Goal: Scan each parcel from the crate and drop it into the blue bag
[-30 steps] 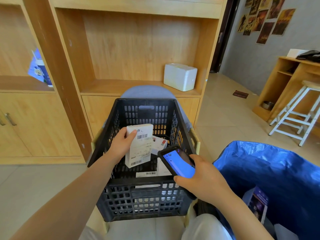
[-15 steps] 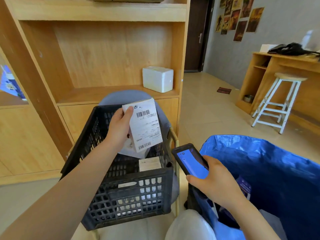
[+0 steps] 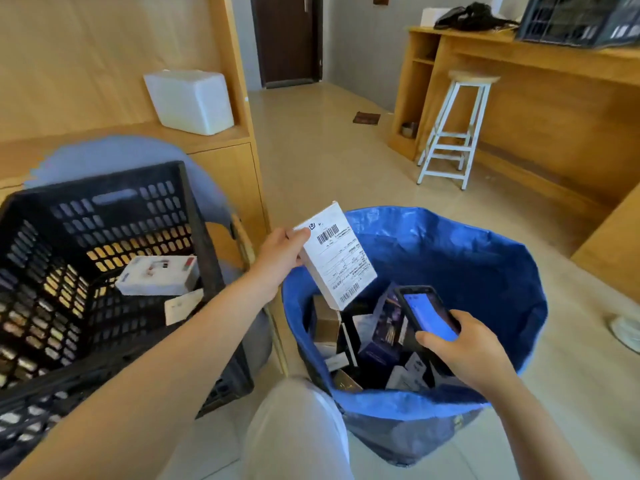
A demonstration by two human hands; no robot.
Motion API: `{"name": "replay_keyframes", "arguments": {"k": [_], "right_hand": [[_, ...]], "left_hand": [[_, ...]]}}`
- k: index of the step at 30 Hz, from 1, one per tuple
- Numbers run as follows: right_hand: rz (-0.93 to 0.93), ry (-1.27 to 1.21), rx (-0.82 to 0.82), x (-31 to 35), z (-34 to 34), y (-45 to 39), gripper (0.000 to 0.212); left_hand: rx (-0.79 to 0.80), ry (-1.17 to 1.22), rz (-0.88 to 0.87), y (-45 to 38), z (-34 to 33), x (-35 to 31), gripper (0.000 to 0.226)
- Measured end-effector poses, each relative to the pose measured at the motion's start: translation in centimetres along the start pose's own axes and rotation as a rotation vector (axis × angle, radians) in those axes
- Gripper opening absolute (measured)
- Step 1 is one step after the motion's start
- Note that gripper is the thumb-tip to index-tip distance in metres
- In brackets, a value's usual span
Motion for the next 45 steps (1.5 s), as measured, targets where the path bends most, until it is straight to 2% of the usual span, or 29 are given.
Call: {"name": "replay_keyframes", "arguments": {"k": [2,5,6,9,12,16,21,26,29,31,34,37,40,43,45], "right_hand": [[-0.085,0.025,-0.042,-2.7,0.7,-0.9,0.046],[-0.202,0.041,-0.068,-5.8,1.1,-2.0,0.046],[-0.225,0.050,-0.065,-6.6,1.1,-2.3,0.047],[-0.251,0.099,-0.052,-7.7,0.9,-3.0,0.052],[-0.243,0.137,-0.044,-7.2,0.5,-3.3,0.054],[-0.242,0.167,-0.013,-6.7,-0.8,-3.5,0.058],[-0.249,0.187,0.039,-6.5,-2.2,-3.8,0.062],[-0.237,0.209,0.047,-6.7,-2.6,-4.3,0.067],[-0.234,0.198,0.041,-6.6,-2.6,-4.6,0.068],[-0.221,0.200,0.036,-6.5,-2.6,-4.7,0.070],[-0.210,0.195,0.020,-6.5,-2.5,-4.9,0.072],[-0.201,0.204,0.029,-6.5,-2.7,-5.0,0.067],[-0.184,0.211,0.047,-6.3,-3.2,-5.1,0.068],[-0.167,0.207,0.047,-6.1,-3.4,-5.3,0.067],[-0.162,0.223,0.052,-6.1,-3.6,-5.3,0.067]], "left_hand": [[0.052,-0.010,0.089,-0.7,-2.7,2.8,0.057],[0.094,-0.049,0.196,-1.6,-6.3,7.2,0.021],[0.097,-0.063,0.244,-1.7,-7.2,8.4,0.018],[0.192,-0.186,0.350,-2.1,-9.5,12.1,0.038],[0.296,-0.409,0.382,-2.6,-11.3,15.7,0.054],[0.501,-0.697,0.304,-2.6,-13.6,18.7,0.054],[0.837,-0.949,0.044,-2.5,-15.5,20.8,0.054],[0.977,-1.134,-0.125,-2.7,-16.9,22.2,0.063],[0.902,-1.239,-0.148,-2.6,-18.1,22.9,0.053],[0.744,-1.165,-0.072,-2.8,-18.4,23.3,0.036],[0.588,-1.097,0.072,-2.8,-17.7,24.5,0.034],[0.583,-1.091,0.211,-1.5,-16.5,26.7,0.038],[0.682,-1.304,0.335,-0.3,-15.7,28.6,0.045],[0.706,-1.523,0.242,-0.1,-15.9,29.0,0.057],[0.668,-1.552,0.123,-0.2,-16.2,28.6,0.075]]}}
Point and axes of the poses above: each hand's wrist, its own y-axis away from the middle knuckle, its own z-axis out of the back of the hand, x = y × z, the point moved 2 cm from there along -y, towards the middle knuckle, and after that the axes turned 4 degrees about -z, right-handed, at the moved point
